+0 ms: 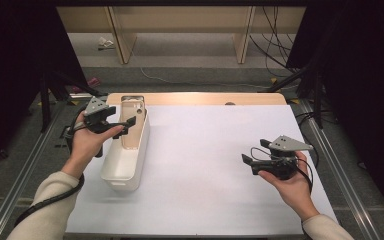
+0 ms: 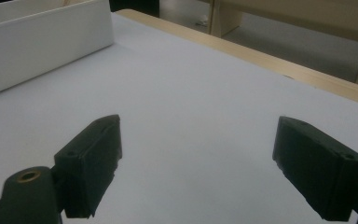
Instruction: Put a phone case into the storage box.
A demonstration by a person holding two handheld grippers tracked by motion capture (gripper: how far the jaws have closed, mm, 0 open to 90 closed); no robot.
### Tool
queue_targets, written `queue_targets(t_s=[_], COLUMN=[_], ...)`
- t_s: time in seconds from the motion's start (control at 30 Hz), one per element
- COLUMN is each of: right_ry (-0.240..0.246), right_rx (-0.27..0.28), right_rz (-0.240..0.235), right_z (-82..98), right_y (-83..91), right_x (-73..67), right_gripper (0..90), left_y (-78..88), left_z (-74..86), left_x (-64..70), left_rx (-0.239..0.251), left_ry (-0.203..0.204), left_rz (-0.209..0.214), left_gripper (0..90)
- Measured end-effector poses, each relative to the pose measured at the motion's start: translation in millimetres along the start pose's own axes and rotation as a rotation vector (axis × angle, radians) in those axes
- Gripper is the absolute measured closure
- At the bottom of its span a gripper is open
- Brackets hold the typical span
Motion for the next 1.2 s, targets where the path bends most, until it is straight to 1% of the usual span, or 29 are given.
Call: queue_targets(t_s=[0.1, 0.2, 0.27, 0.43, 0.5, 0.6, 0.7, 0.9, 1.0, 1.2], right_ry=[0.0, -0.001, 0.0, 0.001, 0.0, 0.001, 0.002, 0.002, 0.002, 0.003], right_rx=[0.001, 0.0, -0.001, -0.001, 0.0, -0.001, -0.001, -0.001, -0.001, -0.001], right_rz=[0.0, -0.001, 0.0, 0.0, 0.0, -0.001, 0.0, -0.002, -0.001, -0.002], right_z=[0.0, 0.0, 0.1, 0.1, 0.0, 0.1, 0.1, 0.1, 0.1, 0.0], right_y=[0.1, -0.1, 0.0, -0.1, 0.0, -0.3, -0.2, -0.6, -0.2, -0.3], right_x=[0.0, 0.2, 0.1, -0.1, 0.1, -0.4, -0.5, -0.6, -0.6, -0.7], right_gripper=[16.3, 16.3, 16.3, 16.3, 16.3, 16.3, 16.3, 16.3, 16.3, 16.3], left_y=[3.2, 5.5, 7.2, 10.4, 11.6, 13.3, 14.7, 19.6, 21.8, 23.8], left_z=[4.0, 8.2, 10.6, 16.0, 18.1, 20.6, 23.8, 26.2, 26.8, 34.1], left_x=[5.3, 7.8, 8.5, 11.8, 13.5, 16.3, 21.4, 32.4, 36.0, 49.3], left_rx=[-0.002, -0.008, -0.009, -0.013, -0.018, -0.016, -0.019, -0.012, -0.008, -0.018], left_ry=[-0.01, -0.021, -0.018, -0.022, -0.026, -0.022, -0.031, -0.059, -0.066, -0.09], left_rz=[0.008, -0.005, -0.017, -0.017, -0.014, -0.006, 0.008, 0.021, 0.025, 0.049], left_gripper=[11.6, 8.6, 6.2, 3.8, 3.2, 3.0, 3.0, 3.1, 3.1, 3.3])
Point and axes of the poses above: each handheld gripper's, and its own axes: y roughly backward along the jaws, z roughly out of its underside, x roughly to its right, the point moved 4 cm from there along -y, roughly forward along the jaws, and after that the axes turned 12 degrees about -x, right-handed, at the moved point
